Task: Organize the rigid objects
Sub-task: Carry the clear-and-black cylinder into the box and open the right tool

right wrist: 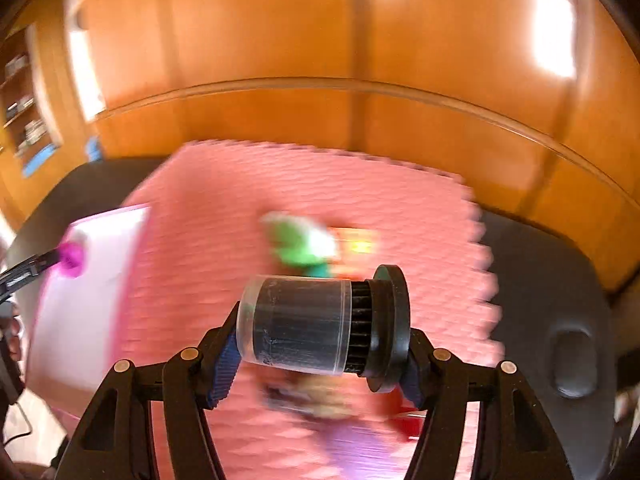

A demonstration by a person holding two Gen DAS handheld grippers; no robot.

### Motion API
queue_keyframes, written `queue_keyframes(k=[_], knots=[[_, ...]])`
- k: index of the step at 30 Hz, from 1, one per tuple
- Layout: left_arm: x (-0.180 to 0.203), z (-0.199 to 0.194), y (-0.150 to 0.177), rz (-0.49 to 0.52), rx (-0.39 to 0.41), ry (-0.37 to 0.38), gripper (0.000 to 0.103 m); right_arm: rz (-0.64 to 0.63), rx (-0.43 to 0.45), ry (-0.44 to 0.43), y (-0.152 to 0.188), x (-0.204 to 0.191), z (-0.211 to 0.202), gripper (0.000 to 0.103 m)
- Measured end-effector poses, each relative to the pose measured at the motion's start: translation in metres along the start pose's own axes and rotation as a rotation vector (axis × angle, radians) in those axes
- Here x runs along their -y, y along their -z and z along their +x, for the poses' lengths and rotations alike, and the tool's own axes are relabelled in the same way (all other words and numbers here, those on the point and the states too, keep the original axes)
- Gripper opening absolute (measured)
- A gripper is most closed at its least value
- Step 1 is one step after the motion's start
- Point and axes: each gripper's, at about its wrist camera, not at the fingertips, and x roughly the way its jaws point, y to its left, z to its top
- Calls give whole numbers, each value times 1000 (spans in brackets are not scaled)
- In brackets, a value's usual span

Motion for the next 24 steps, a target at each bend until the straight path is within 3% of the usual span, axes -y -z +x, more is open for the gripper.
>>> queue_keyframes(k=[6,12,24], knots=[[-8,-24,19,-14,-9,-17,79,-101,-52,-164,-10,-96,38,66],[-15,-41,32,-17,0,-33,81,-180,-94,-199,-21,-164,82,66],[-26,-52,39,-13,28,-80,84,-166,-86,-136,-43,-189,136,67]])
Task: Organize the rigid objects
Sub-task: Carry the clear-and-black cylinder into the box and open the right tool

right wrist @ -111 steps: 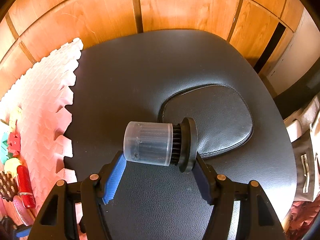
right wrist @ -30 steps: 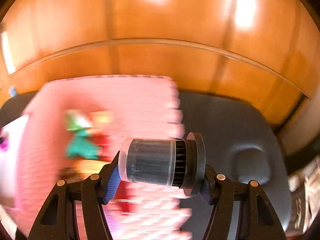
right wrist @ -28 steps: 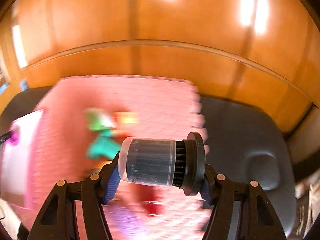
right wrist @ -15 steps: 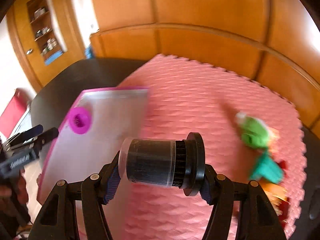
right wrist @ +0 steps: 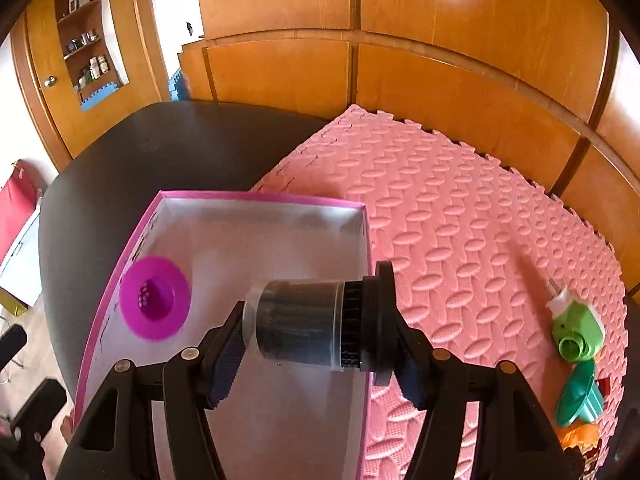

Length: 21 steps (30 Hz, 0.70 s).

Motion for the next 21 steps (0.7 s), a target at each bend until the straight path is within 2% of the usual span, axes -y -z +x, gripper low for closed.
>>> queue_keyframes(k=[4,6,12,21], knots=[[-1,-2,0,-3,2,-4,87,15,22,-49,-3,-3,2,71],[-1,-2,1,-1,7,-10,87,22,27,-60,-3,-6,-5,78],[0,-5,3,0,10,-14,88,6,52,-41,6,-8,-3,78],[1,-11,7,5,15,-18,90,13,109,2,32,-16,-49,78]])
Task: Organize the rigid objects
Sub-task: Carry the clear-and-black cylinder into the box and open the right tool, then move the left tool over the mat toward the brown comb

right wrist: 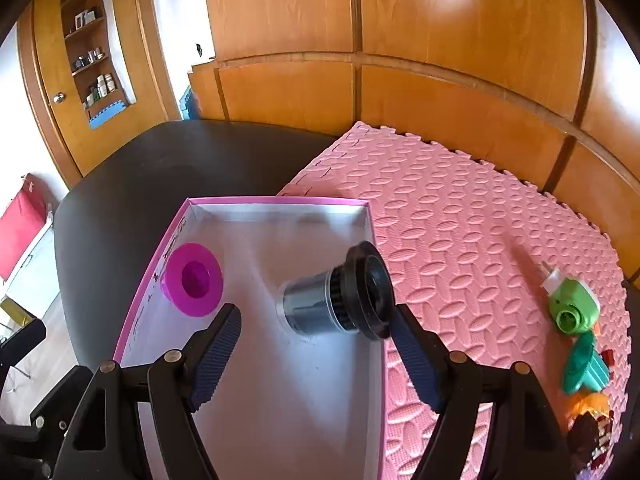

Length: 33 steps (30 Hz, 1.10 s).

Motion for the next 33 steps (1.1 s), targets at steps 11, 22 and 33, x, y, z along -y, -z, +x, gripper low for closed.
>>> queue_keyframes(k=[11,22,33], knots=[[7,-6,5,11,1,9,90,-30,81,73,21,-5,-41,78],[24,-16,9,62,17,28,90,-10,141,137,38,11,-73,78],[48,-19,10,124,14,67,90,74,163,228,55,72,-99,78]])
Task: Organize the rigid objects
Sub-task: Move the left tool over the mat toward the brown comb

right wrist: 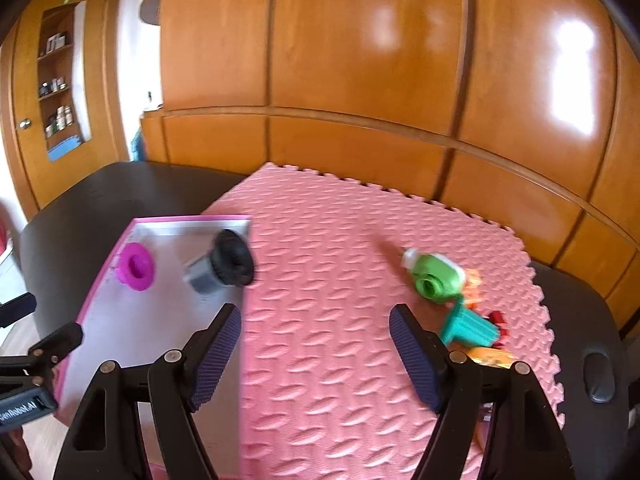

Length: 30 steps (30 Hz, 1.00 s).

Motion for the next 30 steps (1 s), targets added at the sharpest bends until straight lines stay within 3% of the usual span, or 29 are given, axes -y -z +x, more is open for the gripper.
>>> queue_keyframes(k=[9,17,25,28,30], knots=[[29,-3,0,76,2,33,91,65,-2,115,10,65,-14,78],[64,-5,-1,165,-2,113,91,149,-9,212,14,139,-27,78],[120,-7,-1,287,-24,245,91,371,-25,364,46,245,-28,78],[149,-3,3,341,-51,305,91,534,-100,330,63,276,-18,78],[171,1,7,371,-77,353,91,582,-91,306,65,285,-21,78]])
